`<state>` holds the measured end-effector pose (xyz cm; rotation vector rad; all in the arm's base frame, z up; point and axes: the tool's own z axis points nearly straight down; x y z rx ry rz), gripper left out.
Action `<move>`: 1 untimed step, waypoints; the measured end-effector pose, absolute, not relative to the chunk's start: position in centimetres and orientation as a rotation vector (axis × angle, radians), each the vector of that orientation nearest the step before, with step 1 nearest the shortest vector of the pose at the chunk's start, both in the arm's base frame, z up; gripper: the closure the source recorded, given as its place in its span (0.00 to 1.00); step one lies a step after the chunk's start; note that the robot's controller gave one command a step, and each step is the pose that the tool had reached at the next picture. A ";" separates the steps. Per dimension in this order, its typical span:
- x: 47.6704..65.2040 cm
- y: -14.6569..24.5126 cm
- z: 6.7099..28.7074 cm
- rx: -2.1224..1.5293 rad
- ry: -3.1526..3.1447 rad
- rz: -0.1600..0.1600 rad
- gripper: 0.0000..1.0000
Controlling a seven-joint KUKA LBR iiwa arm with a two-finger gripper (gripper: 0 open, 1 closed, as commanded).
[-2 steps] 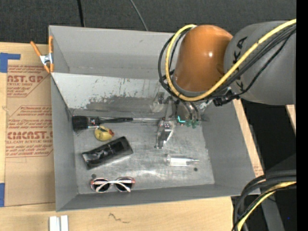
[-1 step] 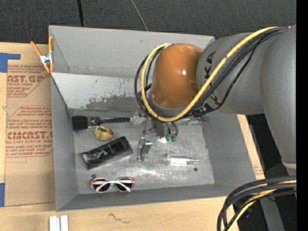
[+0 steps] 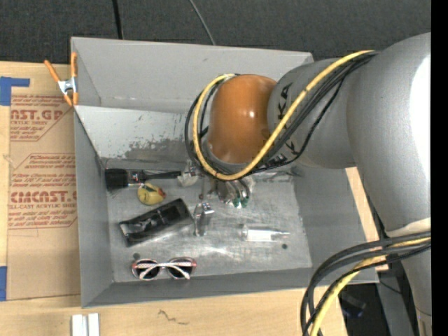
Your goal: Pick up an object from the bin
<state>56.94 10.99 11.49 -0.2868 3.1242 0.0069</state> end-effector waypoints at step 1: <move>54.5 13.9 10.9 -0.258 3.131 -0.004 0.00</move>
Offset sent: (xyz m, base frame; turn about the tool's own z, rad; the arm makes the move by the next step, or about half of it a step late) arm 0.0225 0.0543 -0.0449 0.2247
